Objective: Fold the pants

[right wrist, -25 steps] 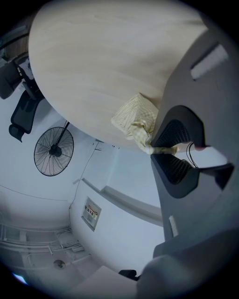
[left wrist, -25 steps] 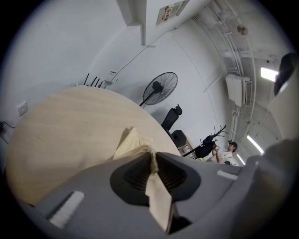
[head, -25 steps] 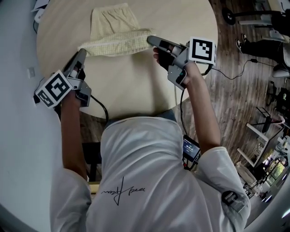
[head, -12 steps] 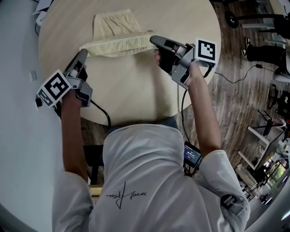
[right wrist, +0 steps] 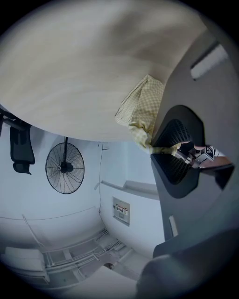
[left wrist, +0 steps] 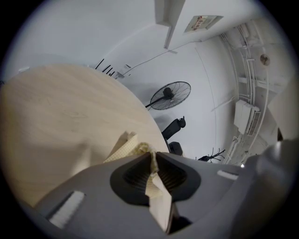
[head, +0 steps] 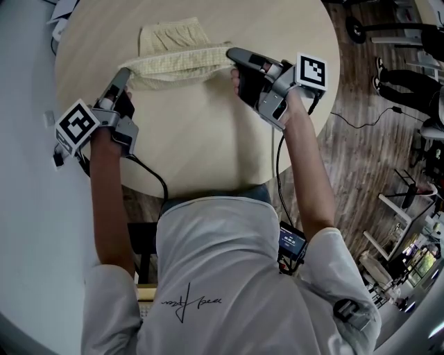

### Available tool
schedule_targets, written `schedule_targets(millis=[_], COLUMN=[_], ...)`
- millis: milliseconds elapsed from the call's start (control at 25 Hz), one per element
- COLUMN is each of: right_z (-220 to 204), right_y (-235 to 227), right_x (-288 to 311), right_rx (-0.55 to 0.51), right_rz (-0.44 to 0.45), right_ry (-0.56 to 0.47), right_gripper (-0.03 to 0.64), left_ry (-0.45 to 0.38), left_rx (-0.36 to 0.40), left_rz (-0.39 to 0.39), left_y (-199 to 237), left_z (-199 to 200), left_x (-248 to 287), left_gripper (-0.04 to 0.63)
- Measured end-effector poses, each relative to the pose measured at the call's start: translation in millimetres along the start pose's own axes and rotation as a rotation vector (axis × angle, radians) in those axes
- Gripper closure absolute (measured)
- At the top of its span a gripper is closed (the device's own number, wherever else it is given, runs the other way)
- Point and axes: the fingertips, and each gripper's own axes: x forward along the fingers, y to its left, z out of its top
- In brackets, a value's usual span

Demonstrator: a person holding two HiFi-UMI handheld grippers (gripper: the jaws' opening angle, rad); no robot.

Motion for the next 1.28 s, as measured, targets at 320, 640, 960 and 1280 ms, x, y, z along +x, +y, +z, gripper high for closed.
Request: schedule_targets(millis=[320, 640, 960, 1280], right_z=[2, 54, 83, 122], right_y=[-5, -34, -40, -36], right_x=[3, 44, 57, 72], right_rx=[0.096, 0.173, 0.355, 0.508], right_rz=[0.045, 0.033, 0.144, 0.245], right_ry=[-0.023, -0.059, -0.138, -0.256], right_gripper=[0.578, 0.578, 0.577, 0.571], left_ry=[-0.014, 0.001, 0.010, -0.057], left_rx=[-0.105, -0.220, -0.352, -0.532], left_rz=[-0.010, -0.039, -0.106, -0.178], left_y=[2, 29, 33, 26], left_z=[2, 39, 51, 69], left_x=[3, 67, 96, 134], left_gripper=[0.505, 0.505, 0.503, 0.499])
